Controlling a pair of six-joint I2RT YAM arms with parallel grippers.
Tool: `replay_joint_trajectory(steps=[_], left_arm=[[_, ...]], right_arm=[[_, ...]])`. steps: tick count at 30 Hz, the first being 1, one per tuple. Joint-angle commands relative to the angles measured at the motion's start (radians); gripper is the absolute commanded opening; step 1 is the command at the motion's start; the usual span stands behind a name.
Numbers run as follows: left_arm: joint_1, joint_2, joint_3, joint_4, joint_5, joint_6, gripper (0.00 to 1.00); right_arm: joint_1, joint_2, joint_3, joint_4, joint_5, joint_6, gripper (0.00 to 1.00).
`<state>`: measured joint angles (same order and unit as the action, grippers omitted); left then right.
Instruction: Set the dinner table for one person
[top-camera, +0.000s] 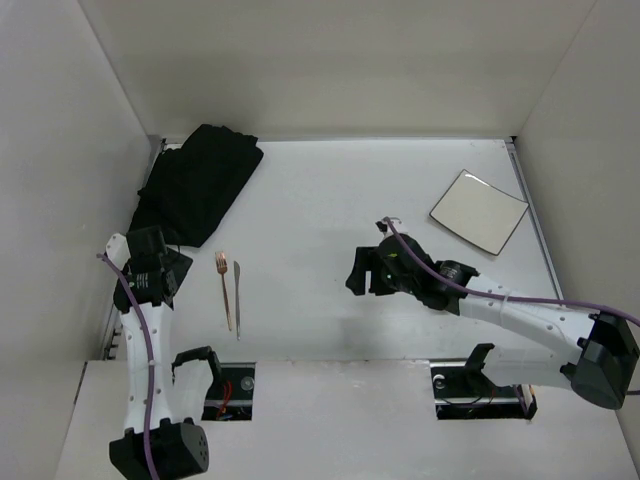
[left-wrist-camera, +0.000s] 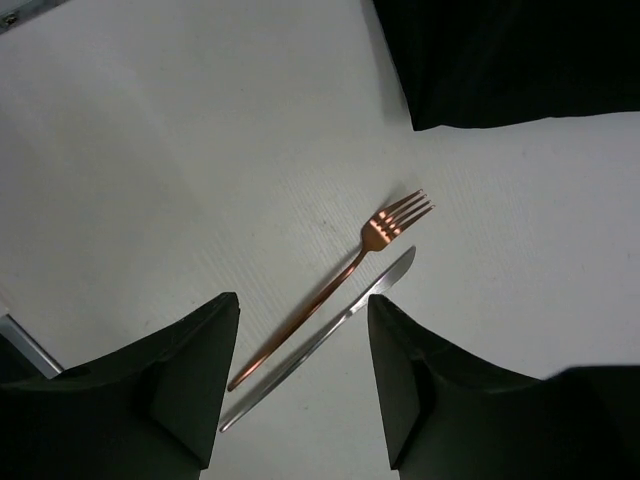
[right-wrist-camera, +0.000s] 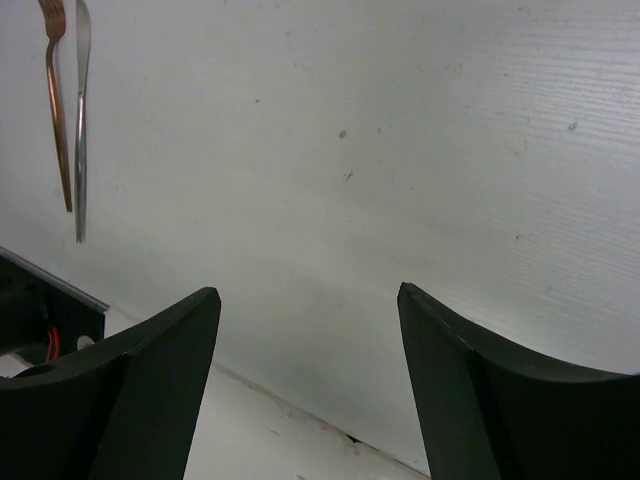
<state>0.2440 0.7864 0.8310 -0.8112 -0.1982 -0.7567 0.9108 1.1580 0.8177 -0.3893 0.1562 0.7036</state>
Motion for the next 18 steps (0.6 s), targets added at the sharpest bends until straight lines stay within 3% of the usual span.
replay_joint_trajectory(steps=[1, 4, 5, 6, 7, 8, 9, 10, 13, 15, 18], left_arm=[[0.019, 0.033, 0.017, -0.005, 0.117, 0.019, 0.54], [0.033, 0.077, 0.029, 0.036, 0.115, 0.014, 0.55], [0.025, 0.105, 0.033, 0.084, 0.100, 0.011, 0.54], [0.016, 0.134, 0.043, 0.121, 0.076, 0.011, 0.51], [0.008, 0.158, 0.059, 0.144, 0.071, 0.011, 0.44], [-0.004, 0.193, 0.081, 0.179, 0.068, 0.020, 0.26], [-0.008, 0.207, 0.092, 0.193, 0.063, 0.023, 0.19], [-0.015, 0.250, 0.123, 0.226, 0.054, 0.025, 0.09], [-0.004, 0.345, 0.184, 0.286, 0.048, 0.031, 0.15], [0.007, 0.413, 0.223, 0.326, 0.048, 0.037, 0.35], [0.021, 0.516, 0.272, 0.398, 0.052, 0.054, 0.54]], right_arm=[[-0.010, -0.021, -0.002, 0.030, -0.001, -0.016, 0.78], [-0.016, -0.018, 0.005, 0.030, -0.009, -0.026, 0.73], [-0.019, -0.017, 0.006, 0.033, -0.018, -0.033, 0.57], [-0.026, -0.017, 0.005, 0.038, -0.021, -0.033, 0.23], [-0.028, -0.017, 0.005, 0.038, -0.021, -0.032, 0.18], [-0.033, -0.011, 0.009, 0.032, -0.029, -0.032, 0.06], [-0.037, -0.006, 0.012, 0.029, -0.033, -0.032, 0.02], [-0.042, -0.004, 0.014, 0.027, -0.038, -0.029, 0.02], [-0.042, -0.006, 0.009, 0.046, -0.038, -0.024, 0.08], [-0.042, -0.001, 0.008, 0.052, -0.040, -0.023, 0.24], [-0.040, 0.009, 0.006, 0.056, -0.044, -0.027, 0.45]])
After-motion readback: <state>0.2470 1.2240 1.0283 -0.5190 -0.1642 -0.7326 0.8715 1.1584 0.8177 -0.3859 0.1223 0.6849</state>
